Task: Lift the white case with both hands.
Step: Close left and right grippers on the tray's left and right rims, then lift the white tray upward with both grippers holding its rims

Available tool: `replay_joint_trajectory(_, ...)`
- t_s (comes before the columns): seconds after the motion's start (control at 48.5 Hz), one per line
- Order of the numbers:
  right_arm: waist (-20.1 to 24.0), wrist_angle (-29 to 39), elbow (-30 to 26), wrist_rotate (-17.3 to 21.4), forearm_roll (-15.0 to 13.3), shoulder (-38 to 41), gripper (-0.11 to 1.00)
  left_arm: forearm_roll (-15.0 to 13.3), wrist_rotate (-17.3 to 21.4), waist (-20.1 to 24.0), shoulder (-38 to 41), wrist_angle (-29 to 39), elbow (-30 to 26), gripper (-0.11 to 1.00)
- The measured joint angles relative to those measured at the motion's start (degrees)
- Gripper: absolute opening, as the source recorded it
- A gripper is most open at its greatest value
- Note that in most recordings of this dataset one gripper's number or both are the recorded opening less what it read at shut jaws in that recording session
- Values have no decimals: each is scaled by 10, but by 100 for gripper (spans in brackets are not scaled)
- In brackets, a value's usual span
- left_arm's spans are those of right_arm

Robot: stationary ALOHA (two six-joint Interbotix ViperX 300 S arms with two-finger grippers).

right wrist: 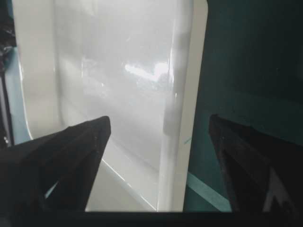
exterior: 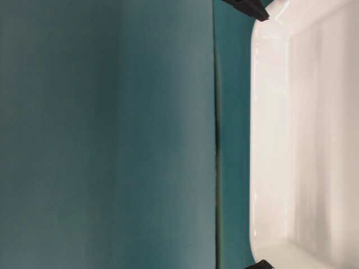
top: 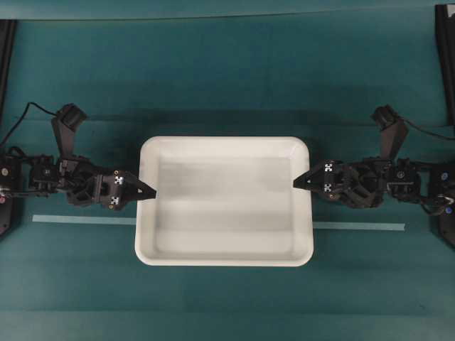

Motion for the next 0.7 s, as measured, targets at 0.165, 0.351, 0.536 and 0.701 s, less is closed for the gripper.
replay_joint_trajectory(0.165,1,1,-1,19,1,-1,78,-1,0,0,0,0,0,83)
replay_joint_trajectory(0.351,2,18,-3,38,1,0,40,0,-1,0,-1,10,0,45)
replay_joint_trajectory(0.536,2,62,-11,44,0,-1,11,-1,-1,0,-3,28,0,9)
replay_joint_trajectory(0.701,1,92,-24,43,1,-1,11,-1,-3,1,-3,49,-5,9)
